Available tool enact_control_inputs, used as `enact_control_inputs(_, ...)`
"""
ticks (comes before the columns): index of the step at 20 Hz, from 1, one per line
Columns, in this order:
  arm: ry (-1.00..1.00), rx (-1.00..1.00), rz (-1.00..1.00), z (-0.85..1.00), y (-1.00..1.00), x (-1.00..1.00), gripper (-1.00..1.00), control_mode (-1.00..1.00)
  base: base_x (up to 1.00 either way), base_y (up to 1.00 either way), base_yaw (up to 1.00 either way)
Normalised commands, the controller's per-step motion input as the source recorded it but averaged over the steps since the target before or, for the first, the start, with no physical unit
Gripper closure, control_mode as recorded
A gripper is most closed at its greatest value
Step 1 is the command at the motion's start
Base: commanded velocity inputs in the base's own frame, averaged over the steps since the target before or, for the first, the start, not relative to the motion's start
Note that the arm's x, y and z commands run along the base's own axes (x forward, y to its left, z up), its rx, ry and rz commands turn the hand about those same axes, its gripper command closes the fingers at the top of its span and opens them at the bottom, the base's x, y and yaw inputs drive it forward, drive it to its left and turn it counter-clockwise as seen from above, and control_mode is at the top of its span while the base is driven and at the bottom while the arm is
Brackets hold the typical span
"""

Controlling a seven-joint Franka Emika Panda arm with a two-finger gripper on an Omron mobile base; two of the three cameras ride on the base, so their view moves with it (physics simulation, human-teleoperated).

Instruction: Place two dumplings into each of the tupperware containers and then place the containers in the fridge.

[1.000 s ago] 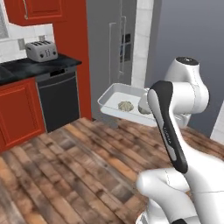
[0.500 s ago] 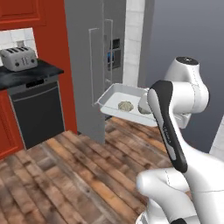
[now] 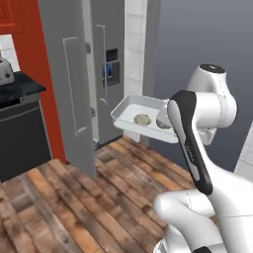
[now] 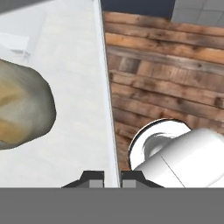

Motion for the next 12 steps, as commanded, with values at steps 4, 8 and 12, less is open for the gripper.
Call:
enact_control_inputs(4,0.00,0.00,0.00,0.00,0.00,0.00,1.00,1.00,0.84,-0.68,0.12)
enact_control_inputs(8,0.00,0.00,0.00,0.00,0.00,0.00,1.00,1.00,1.00,-0.45,0.14)
enact_control_inputs(12,0.00,0.00,0.00,0.00,0.00,0.00,1.00,1.00,1.00,-0.39,0.21)
